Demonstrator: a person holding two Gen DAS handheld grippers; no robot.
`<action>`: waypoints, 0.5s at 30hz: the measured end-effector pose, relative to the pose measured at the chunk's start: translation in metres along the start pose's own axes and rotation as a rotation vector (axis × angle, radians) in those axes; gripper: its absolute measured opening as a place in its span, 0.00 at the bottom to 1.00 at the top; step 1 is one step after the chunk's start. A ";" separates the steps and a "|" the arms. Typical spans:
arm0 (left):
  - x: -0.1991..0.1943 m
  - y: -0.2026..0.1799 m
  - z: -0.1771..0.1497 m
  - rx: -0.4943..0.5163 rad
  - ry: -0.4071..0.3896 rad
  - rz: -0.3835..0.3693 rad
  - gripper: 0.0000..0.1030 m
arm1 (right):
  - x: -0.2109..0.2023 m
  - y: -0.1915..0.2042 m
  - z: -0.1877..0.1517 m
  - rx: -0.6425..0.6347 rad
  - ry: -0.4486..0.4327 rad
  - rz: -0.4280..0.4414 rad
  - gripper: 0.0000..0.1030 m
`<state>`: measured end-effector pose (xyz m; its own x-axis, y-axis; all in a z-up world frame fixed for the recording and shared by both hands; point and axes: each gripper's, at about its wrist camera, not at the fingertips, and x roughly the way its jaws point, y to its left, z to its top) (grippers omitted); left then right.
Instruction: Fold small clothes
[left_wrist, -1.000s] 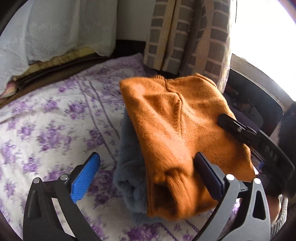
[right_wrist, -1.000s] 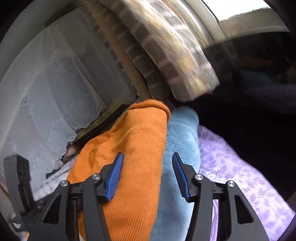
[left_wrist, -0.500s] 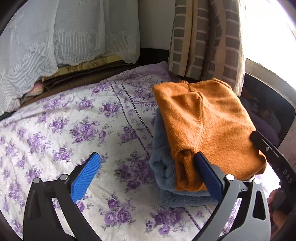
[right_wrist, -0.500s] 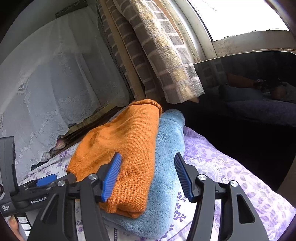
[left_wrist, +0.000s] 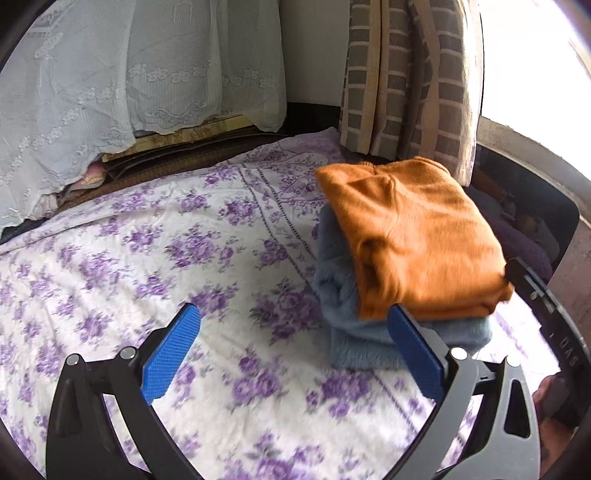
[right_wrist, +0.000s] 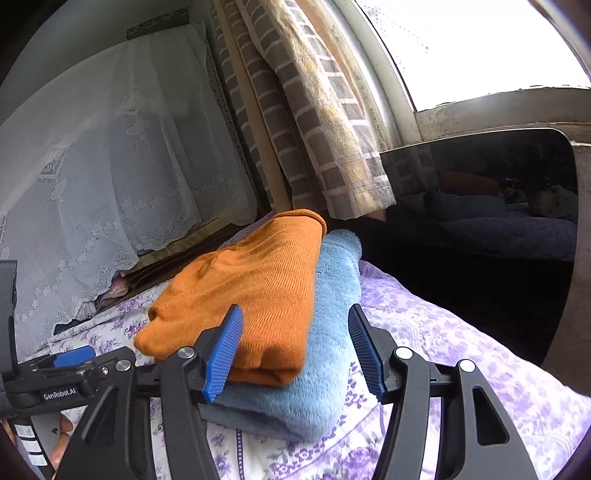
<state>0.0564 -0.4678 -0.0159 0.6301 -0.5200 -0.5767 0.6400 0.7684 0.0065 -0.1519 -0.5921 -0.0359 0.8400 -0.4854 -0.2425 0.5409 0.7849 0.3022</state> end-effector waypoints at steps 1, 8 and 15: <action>-0.003 0.001 -0.002 0.000 0.001 0.002 0.96 | -0.005 -0.001 -0.002 0.011 -0.002 -0.005 0.57; -0.028 0.011 -0.019 -0.021 0.004 -0.020 0.96 | -0.038 -0.001 -0.016 0.059 -0.003 -0.015 0.58; -0.060 0.014 -0.033 0.000 -0.015 -0.037 0.96 | -0.062 0.003 -0.034 0.113 0.084 -0.082 0.64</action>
<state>0.0132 -0.4136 -0.0085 0.6124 -0.5535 -0.5644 0.6631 0.7484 -0.0145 -0.2035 -0.5464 -0.0508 0.7889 -0.5082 -0.3456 0.6128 0.6936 0.3787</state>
